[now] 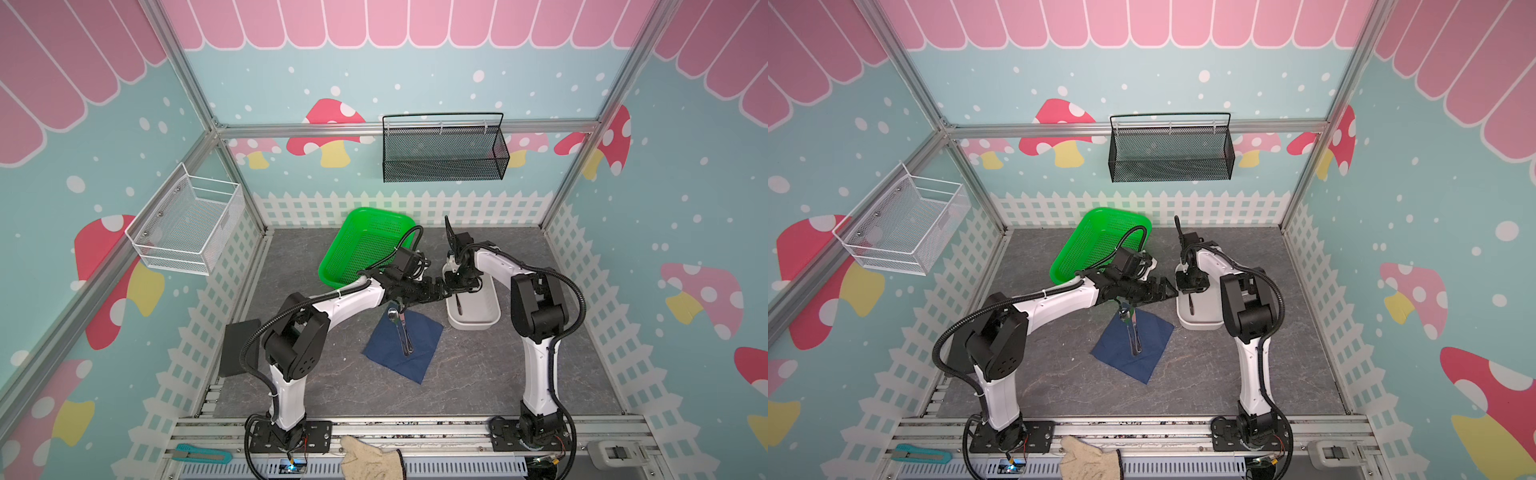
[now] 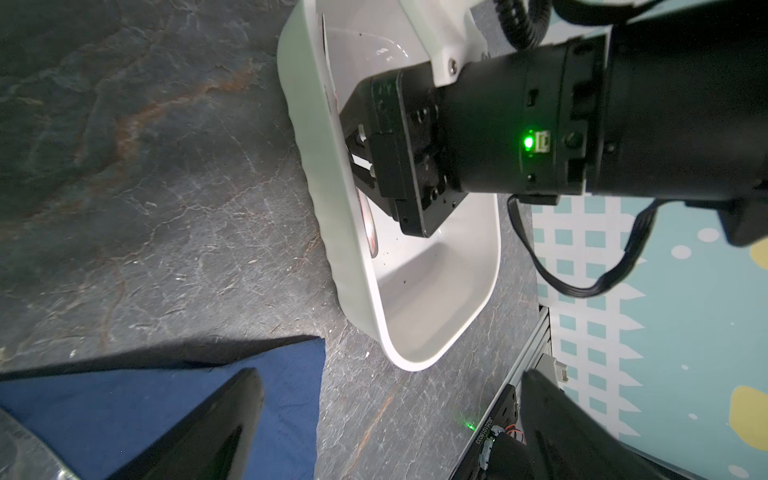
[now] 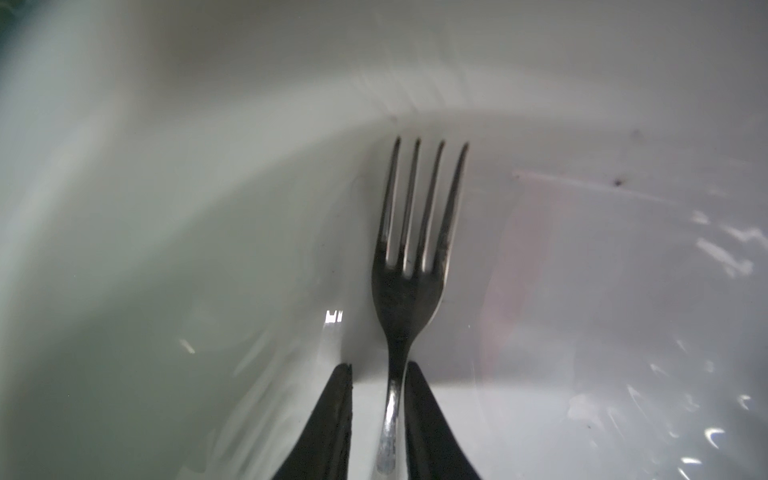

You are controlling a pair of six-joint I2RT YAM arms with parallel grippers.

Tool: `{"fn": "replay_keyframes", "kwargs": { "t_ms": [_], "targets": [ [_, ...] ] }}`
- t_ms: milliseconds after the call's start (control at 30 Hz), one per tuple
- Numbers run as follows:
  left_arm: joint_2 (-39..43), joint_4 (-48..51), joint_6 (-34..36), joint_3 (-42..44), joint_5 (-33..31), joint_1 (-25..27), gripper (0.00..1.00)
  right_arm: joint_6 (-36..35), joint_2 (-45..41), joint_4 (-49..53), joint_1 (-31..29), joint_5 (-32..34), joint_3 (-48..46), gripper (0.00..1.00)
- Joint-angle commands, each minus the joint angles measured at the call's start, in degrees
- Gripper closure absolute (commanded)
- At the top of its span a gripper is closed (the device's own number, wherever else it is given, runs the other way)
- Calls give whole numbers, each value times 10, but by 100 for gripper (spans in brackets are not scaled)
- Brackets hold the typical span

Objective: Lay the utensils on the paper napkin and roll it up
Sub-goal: 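Lower the right gripper into the white tray and grasp the fork handle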

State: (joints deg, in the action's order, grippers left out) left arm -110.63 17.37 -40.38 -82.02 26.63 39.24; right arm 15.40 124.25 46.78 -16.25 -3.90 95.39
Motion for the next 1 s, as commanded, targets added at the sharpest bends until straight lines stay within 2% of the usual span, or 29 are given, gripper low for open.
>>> {"fn": "replay_keyframes", "kwargs": {
  "t_ms": [0, 967],
  "targets": [
    [8, 5, 9, -3, -4, 0, 2, -5, 20, 34, -3, 35, -3, 75],
    [28, 5, 13, 11, -14, 0, 0, -15, 16, 23, -3, 23, -43, 79]
  ]
}}
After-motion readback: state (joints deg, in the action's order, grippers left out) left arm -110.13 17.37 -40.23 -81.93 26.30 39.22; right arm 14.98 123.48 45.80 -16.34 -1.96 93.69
